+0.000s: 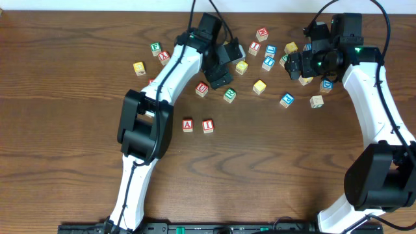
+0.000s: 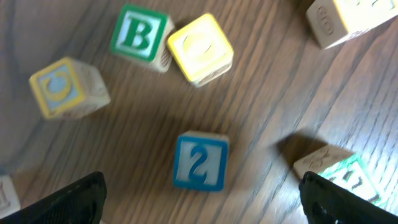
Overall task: Spell out AI2
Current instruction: 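Reach the left gripper forward over the blue 2 block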
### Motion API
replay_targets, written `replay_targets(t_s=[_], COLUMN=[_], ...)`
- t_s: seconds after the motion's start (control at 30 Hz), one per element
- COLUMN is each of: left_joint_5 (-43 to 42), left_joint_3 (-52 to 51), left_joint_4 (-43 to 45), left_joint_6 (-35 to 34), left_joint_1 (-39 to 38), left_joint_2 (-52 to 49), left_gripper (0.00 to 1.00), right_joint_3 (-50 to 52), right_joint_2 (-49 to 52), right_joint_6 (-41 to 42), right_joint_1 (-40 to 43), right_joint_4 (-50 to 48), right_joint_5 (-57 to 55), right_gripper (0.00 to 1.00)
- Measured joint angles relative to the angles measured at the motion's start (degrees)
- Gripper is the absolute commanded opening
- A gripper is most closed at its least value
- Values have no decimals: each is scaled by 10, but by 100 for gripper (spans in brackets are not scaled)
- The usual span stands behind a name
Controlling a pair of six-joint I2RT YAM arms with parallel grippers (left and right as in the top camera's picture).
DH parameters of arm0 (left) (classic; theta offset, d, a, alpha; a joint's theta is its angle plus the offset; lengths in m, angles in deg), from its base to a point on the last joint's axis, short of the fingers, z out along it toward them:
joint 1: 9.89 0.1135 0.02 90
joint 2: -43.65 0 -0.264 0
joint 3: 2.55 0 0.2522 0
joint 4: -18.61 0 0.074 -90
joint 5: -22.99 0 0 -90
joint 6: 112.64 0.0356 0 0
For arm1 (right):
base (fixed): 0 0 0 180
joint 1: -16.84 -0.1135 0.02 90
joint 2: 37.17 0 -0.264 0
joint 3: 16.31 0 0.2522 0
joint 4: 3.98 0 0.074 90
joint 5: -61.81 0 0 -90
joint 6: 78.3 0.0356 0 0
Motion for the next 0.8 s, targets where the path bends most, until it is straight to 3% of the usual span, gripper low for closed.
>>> replay_targets(t_s=[0.8], left_joint_5=[-28], left_joint_3=[0], left_joint_4=[15], left_joint_6=[11], left_joint_1=[-8], left_joint_2=[-18], left_gripper=[98], right_joint_3=[0], right_joint_2=[0], right_joint_6=[0], right_joint_1=[0], right_joint_4=[1], right_joint_5=[0], right_gripper=[99])
